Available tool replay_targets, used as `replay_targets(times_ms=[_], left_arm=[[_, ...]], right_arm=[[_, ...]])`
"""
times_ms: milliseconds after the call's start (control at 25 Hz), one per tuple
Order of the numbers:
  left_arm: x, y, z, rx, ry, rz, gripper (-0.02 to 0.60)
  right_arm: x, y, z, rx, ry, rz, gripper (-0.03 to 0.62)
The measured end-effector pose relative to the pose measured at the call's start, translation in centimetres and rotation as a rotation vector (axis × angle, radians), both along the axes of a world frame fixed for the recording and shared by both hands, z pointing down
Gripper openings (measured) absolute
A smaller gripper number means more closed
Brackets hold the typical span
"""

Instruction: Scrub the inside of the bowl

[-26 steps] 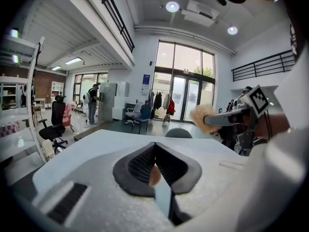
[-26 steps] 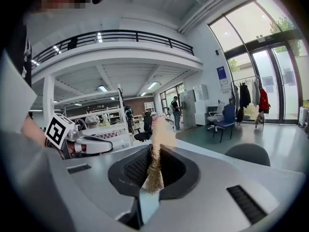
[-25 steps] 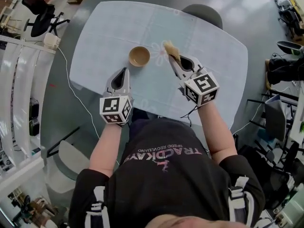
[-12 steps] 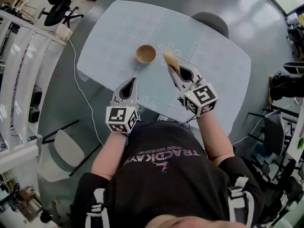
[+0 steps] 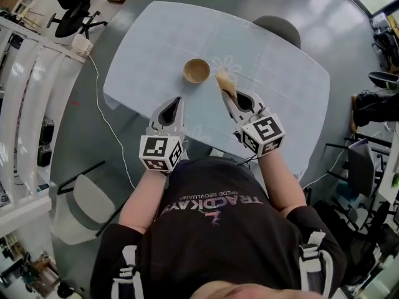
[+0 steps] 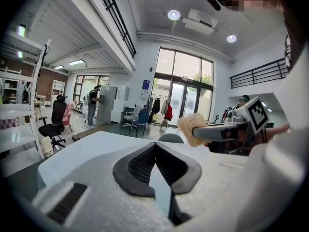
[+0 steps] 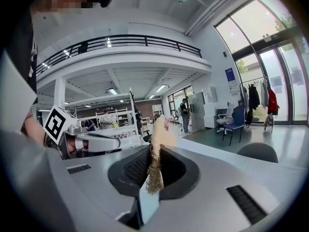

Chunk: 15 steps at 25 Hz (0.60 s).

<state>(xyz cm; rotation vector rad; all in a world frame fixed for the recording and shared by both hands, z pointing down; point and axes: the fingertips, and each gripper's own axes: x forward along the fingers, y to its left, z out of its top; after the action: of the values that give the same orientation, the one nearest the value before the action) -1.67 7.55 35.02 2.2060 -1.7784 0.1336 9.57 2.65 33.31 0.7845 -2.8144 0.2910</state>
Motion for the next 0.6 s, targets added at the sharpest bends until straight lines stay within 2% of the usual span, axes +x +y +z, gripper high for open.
replay_targets(times_ms=[600], left_arm=[[-3.9, 1.1, 0.9, -0.017, 0.023, 0.076, 0.015]], right_arm=[[-3.9, 1.6, 0.8, 0.005, 0.037, 0.073, 0.032]])
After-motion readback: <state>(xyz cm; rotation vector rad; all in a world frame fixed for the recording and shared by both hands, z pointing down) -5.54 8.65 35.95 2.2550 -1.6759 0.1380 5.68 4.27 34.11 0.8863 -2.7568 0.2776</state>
